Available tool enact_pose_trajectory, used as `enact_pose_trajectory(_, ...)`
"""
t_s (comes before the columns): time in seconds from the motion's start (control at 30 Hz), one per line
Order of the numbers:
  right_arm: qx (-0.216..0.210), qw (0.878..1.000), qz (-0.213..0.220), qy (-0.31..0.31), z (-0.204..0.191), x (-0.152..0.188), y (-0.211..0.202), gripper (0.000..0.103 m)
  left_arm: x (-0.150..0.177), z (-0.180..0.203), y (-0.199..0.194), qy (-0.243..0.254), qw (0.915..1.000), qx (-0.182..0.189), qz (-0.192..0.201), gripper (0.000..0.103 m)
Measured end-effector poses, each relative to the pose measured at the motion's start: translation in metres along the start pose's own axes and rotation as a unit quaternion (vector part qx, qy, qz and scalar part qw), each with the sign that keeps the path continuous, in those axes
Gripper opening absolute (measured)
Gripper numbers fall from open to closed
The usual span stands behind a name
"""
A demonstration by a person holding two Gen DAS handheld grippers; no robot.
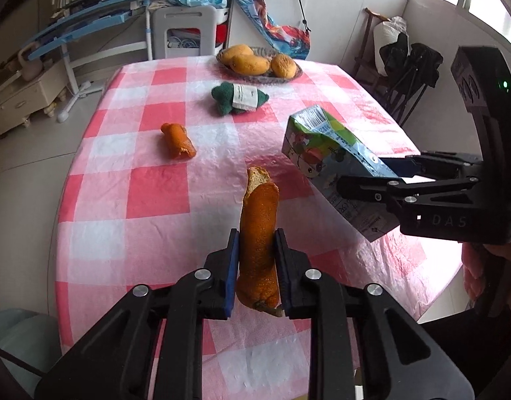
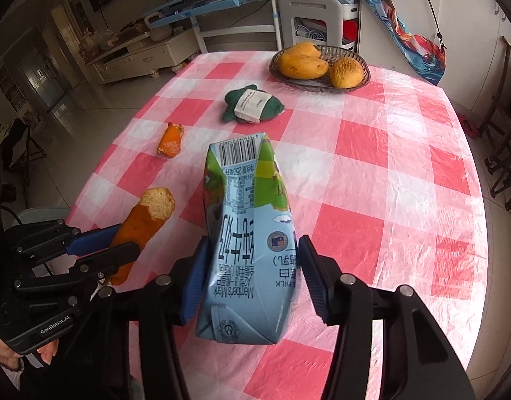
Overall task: Collect trash
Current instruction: 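Drop the carton into the basin with the right gripper while the left holds the sweet potato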
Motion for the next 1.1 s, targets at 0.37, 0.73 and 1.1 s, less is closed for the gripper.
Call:
enact_pose_trajectory(0.37, -0.082, 0.995, 0.058, 0.028, -0.038, 0.029, -0.044, 0.052, 0.005, -0.013, -0.061, -0.038, 0.9962, 0.027, 0.074, 0.02)
enact_pose_trajectory(0.73, -0.087, 0.993, 0.08, -0.022, -0.1, 0.107, -0.061, 0.052, 0.051, -0.015, -0.094, -0.068, 0.992, 0.045, 0.096, 0.02)
enact_pose_trajectory(1.1, -0.003, 0.996, -0.03, -0.083, -0.111, 0.181, -0.005, 0.054, 0.095, 0.002, -0.102, -0.056, 0.9937, 0.054, 0.08, 0.02)
Point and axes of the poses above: each gripper's, at about its wrist camera, not at the fingertips, and y roughly the way its jaws point, z to its right, x to its underside, the point moved 10 cm from there along y, roughly the way its jaws point, and after that the axes turned 9 degrees about -z, right-handed, at the moved point
